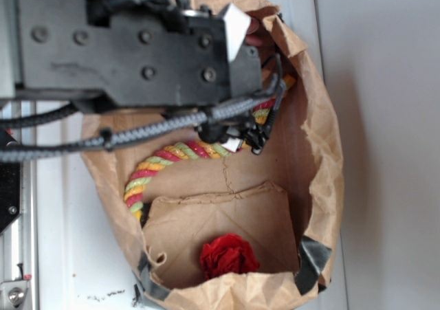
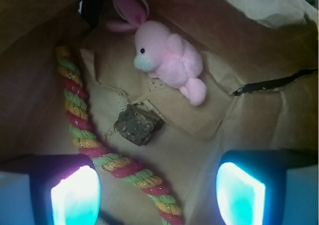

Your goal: Grab the rock.

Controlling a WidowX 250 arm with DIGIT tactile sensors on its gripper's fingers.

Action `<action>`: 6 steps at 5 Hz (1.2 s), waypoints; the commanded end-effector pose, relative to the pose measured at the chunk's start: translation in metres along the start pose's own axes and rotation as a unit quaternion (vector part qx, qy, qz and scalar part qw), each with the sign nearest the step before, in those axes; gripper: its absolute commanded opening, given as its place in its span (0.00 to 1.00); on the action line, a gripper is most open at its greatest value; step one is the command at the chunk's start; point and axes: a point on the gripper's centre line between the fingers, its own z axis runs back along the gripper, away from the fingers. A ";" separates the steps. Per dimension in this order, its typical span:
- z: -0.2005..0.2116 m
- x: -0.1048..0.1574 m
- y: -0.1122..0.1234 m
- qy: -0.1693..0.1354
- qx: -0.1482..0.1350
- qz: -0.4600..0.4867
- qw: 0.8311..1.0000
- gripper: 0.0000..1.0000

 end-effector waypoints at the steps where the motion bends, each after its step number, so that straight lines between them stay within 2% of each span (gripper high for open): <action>1: 0.014 0.010 0.002 -0.013 -0.027 0.000 1.000 1.00; 3: 0.014 0.010 0.002 -0.013 -0.027 0.000 1.000 1.00; 4: 0.016 -0.001 0.011 -0.009 -0.063 0.011 0.998 1.00; 5: 0.006 -0.009 0.005 -0.018 -0.054 0.033 0.998 1.00; 6: 0.000 -0.013 -0.005 -0.030 -0.058 0.061 0.996 1.00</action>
